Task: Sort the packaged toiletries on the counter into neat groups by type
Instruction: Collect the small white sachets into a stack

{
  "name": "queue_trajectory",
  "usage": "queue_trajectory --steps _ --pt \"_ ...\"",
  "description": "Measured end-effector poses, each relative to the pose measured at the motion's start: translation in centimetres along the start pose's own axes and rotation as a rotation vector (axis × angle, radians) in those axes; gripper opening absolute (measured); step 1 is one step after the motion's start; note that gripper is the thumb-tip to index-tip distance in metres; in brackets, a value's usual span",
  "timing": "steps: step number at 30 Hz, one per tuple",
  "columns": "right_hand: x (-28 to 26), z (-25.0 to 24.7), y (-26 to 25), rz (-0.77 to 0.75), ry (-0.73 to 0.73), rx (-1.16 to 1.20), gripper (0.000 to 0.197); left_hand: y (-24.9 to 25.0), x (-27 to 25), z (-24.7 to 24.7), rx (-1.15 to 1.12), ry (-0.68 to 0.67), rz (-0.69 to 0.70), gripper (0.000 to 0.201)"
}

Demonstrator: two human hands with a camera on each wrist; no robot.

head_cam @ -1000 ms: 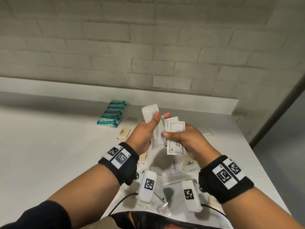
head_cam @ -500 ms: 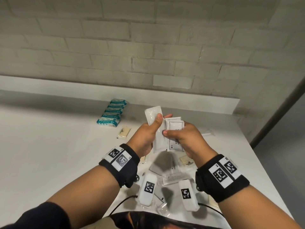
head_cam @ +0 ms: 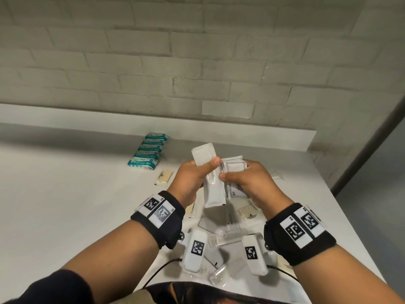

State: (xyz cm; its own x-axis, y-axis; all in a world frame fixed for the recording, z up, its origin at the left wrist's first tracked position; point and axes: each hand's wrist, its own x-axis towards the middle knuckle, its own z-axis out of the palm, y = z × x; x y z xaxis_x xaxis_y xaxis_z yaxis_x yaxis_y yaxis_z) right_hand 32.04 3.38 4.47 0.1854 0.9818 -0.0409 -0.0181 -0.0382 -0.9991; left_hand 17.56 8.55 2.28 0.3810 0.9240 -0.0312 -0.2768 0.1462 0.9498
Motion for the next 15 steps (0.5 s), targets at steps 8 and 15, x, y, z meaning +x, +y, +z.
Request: queue_trajectory --steps 8,15 --pt "0.4 -0.6 -0.2 0.026 0.023 -0.05 0.027 0.0 -0.3 0.3 0.084 0.074 0.03 0.032" --pt "0.6 -2.0 -0.7 -0.668 0.243 -0.452 0.014 0.1 0.1 -0.9 0.018 -0.025 -0.265 0.04"
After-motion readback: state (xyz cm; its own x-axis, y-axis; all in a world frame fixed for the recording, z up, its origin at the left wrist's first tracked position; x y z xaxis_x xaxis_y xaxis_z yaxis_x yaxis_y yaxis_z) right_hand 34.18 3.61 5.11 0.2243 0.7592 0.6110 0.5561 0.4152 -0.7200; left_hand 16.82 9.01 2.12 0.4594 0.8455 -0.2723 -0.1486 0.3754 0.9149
